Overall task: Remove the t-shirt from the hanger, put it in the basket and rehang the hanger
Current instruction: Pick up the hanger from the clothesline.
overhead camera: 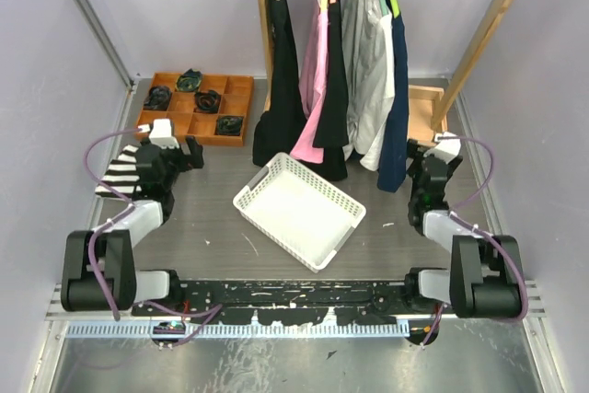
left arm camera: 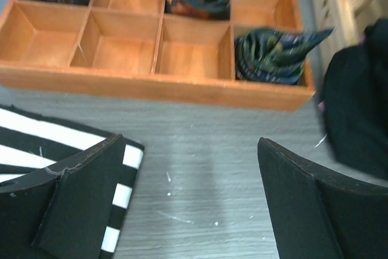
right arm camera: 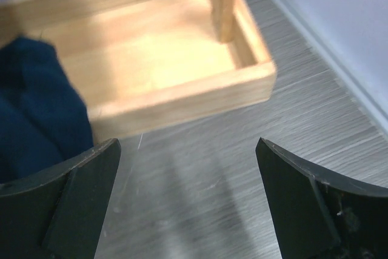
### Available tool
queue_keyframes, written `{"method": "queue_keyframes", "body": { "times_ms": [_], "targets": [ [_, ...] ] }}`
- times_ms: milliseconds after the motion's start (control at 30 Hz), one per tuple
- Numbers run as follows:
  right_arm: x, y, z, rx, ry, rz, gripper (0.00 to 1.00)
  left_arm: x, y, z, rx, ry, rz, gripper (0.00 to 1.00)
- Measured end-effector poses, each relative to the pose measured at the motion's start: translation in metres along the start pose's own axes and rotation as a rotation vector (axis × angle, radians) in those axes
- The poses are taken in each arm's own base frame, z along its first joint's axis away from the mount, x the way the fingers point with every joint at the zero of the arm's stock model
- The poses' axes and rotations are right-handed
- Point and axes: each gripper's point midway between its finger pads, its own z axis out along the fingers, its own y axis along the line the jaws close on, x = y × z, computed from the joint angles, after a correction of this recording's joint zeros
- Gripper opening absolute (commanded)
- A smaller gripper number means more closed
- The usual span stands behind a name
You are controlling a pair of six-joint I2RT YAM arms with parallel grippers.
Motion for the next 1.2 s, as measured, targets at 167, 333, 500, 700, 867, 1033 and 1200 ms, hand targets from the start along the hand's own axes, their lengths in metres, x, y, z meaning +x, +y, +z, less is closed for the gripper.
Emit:
{"method": "queue_keyframes", "body": {
  "times_ms": [167,333,500,700,867,1033,1200],
  "targets": [
    [-0.047,-0.013,0.002,0.147,0.0,0.097,1.0,-0.044,-0.013,-0.011,0.03,-0.085,-0.126,0.98],
    [-0.069,-0.02,-0.023,0.191,0.018,0.141,1.0,-0.081,-0.035,-0.028,0.113,-0.14,-0.321,0.98],
    [-0.129,-0.012,-0.049,0.151,-0.034,0.173,1.0,-0.119,-0.06,-0.046,0.237,-0.191,-0.476,0.98],
    [-0.212,0.004,-0.079,0.061,-0.128,0.182,0.99,-0.165,-0.075,-0.057,0.293,-0.175,-0.535,0.98],
    [-0.25,0.018,-0.097,-0.02,-0.146,0.17,0.93,-0.195,-0.078,-0.071,0.274,-0.14,-0.512,0.98],
    [-0.295,0.042,-0.115,-0.15,-0.18,0.173,0.89,-0.229,-0.085,-0.097,0.256,-0.135,-0.445,0.98],
    [-0.331,0.069,-0.128,-0.291,-0.211,0.168,0.85,-0.255,-0.107,-0.122,0.296,-0.135,-0.366,0.98]
  ]
}}
